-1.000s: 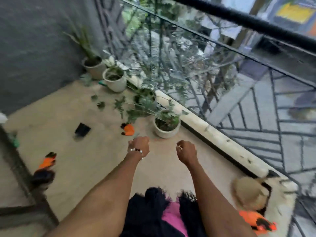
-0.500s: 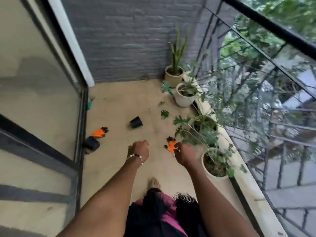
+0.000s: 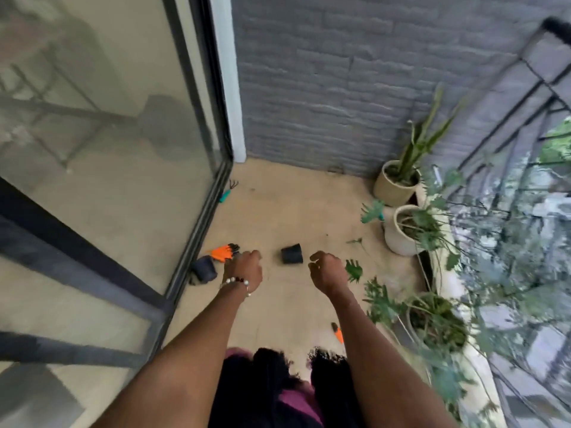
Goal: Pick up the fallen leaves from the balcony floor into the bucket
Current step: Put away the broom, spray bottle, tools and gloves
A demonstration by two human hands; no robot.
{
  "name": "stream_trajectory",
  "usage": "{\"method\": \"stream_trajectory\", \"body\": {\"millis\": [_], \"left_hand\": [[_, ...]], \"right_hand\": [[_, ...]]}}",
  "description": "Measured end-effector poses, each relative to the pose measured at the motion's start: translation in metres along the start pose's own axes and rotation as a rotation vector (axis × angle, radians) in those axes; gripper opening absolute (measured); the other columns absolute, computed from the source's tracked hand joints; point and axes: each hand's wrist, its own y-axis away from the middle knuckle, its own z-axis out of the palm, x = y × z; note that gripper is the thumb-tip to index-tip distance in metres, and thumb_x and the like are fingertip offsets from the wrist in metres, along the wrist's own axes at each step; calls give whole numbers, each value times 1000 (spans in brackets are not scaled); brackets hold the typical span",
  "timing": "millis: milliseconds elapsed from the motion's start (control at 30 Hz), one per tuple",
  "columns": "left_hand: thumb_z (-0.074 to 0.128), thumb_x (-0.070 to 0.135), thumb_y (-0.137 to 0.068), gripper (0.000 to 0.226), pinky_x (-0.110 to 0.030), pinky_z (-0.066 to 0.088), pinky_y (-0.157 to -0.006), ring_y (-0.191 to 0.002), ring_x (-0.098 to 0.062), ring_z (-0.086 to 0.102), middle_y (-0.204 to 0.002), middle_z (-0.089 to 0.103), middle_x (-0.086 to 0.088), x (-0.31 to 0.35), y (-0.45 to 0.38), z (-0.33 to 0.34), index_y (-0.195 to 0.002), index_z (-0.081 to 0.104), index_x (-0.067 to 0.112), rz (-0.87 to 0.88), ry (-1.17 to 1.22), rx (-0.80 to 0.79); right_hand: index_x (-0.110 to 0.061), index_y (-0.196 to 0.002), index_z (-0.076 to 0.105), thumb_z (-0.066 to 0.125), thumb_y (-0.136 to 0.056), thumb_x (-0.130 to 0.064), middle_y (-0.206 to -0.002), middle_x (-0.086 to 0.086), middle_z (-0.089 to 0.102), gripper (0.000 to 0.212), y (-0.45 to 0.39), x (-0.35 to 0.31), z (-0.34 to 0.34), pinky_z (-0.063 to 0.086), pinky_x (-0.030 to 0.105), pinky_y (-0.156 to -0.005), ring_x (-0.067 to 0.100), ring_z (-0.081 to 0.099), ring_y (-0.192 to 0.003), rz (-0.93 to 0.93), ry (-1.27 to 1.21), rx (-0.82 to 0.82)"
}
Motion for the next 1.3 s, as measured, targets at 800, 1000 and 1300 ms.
{"method": "stream_trajectory", "body": {"millis": [800, 1000, 1300], "left_hand": [[50, 23, -94, 32, -36, 48, -92, -117, -27, 58, -124, 63, -7, -121, -404, -144, -124, 59, 20, -246, 46, -49], [47, 25, -97, 35, -37, 44, -99, -124, -24, 52, -133, 57, -4, -128, -475, -136, -132, 52, 23, -229, 46, -181], [49, 27, -96, 33, -39, 46, -94, -116, -26, 57, -124, 61, -6, -142, -628, -169, -127, 55, 20, -390, 58, -197]], "right_hand": [[-8, -113, 67, 58, -91, -15, -112, 13, 69, 24, -415, -197, -21, 45, 31, -90, 32, 62, -109, -63, -156, -85], [-7, -110, 68, 59, -90, -15, -110, 12, 70, 23, -504, -214, -20, 44, 29, -90, 31, 64, -105, -73, -148, -136], [-9, -111, 68, 57, -91, -16, -116, 9, 69, 24, -671, -252, -13, 41, 25, -93, 27, 62, -110, -55, -142, -318]]}}
